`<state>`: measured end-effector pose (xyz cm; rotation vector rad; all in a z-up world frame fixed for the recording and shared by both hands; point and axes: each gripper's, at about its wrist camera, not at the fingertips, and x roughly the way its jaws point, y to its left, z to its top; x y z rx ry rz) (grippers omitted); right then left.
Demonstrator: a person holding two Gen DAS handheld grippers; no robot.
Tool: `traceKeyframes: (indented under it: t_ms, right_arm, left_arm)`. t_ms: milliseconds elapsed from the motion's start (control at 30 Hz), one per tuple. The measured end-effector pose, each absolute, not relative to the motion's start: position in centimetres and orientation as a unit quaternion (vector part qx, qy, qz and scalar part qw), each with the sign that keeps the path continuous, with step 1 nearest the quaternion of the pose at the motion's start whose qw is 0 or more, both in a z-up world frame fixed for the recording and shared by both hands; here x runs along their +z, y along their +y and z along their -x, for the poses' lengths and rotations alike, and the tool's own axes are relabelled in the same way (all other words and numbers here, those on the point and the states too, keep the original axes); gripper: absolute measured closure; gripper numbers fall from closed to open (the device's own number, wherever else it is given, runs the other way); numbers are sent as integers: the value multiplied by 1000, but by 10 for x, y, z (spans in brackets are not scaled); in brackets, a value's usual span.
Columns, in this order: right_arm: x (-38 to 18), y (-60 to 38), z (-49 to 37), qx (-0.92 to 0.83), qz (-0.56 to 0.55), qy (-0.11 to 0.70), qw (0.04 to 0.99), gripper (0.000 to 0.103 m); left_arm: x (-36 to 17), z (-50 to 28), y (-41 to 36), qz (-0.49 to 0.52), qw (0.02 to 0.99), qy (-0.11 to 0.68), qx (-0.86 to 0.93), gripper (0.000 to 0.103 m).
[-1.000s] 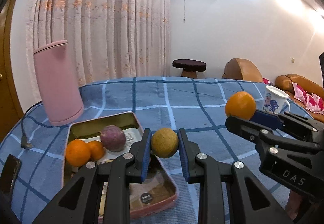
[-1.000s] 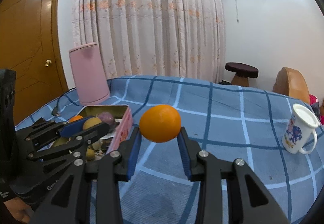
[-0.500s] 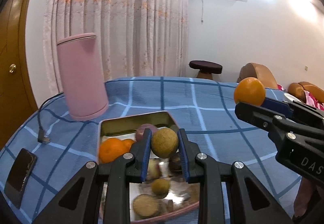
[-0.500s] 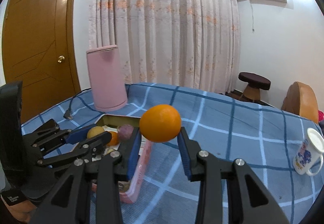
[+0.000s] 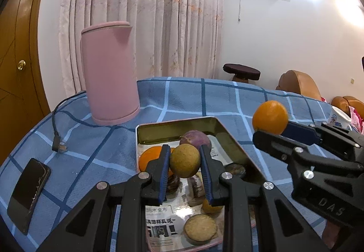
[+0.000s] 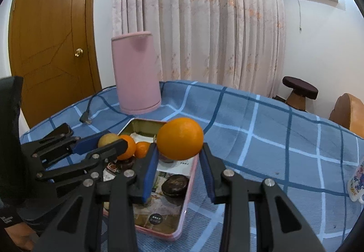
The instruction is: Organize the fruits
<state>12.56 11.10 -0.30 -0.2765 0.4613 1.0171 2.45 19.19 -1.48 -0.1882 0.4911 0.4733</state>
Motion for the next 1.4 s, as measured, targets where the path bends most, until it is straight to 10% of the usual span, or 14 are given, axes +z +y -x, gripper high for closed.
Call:
traceKeyframes:
  t_ms: [1033,1133,1267,1400]
  right_arm:
    - [-43,132,-124,507,190,280,793,60]
    - [-40,123,-118,513,189,268,793,50]
    - [-31,105,-118,502,168,253,809,25]
    - [-21,88,-118,496,142,243,821,15]
  left_arm:
    - [-36,-32,200,84,925,294,224,75]
    - [-35,-28,200,85,923,297,231,67]
    - [-26,-16,198,87,927,275,241,30]
    - [-17,-9,189,83,933,262,232,27]
